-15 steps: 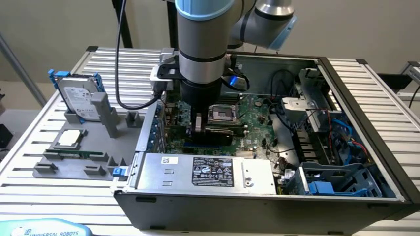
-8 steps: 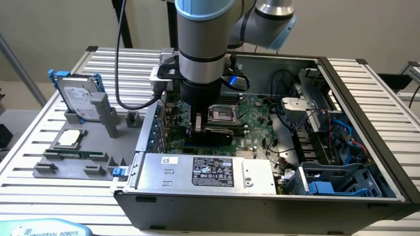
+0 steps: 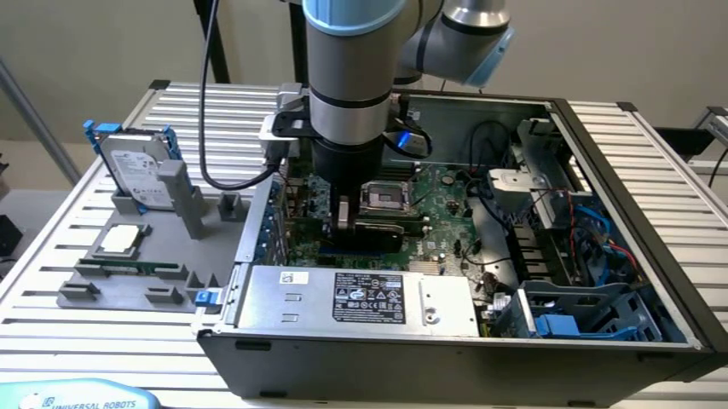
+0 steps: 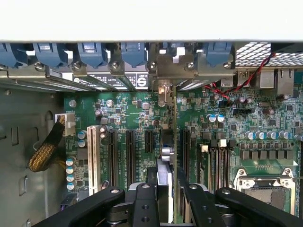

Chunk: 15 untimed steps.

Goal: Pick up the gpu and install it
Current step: 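Insert the gpu into the slot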

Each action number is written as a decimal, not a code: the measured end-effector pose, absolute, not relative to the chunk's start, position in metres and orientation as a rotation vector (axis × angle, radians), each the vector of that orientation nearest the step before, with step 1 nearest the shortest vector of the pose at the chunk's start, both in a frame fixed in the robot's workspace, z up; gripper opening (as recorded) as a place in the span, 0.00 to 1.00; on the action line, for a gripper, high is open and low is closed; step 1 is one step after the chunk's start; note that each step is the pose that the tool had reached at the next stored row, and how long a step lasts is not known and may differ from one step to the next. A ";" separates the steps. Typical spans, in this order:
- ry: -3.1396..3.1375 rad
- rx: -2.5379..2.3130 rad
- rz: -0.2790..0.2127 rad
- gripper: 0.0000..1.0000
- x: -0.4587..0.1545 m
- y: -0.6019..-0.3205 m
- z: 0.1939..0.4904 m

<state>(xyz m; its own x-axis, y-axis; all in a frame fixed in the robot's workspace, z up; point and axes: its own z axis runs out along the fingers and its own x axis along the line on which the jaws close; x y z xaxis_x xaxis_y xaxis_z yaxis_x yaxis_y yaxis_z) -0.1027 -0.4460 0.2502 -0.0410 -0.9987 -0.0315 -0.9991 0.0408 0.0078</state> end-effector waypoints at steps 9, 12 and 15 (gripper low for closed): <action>2.254 -2.163 0.043 0.27 -0.104 -0.446 0.250; 2.254 -2.164 0.043 0.27 -0.104 -0.446 0.250; 2.254 -2.163 0.043 0.27 -0.104 -0.446 0.250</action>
<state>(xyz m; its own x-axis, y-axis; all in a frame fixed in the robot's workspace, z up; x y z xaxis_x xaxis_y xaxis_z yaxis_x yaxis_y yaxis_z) -0.1036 -0.4460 0.2497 -0.0411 -0.9987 -0.0314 -0.9991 0.0408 0.0079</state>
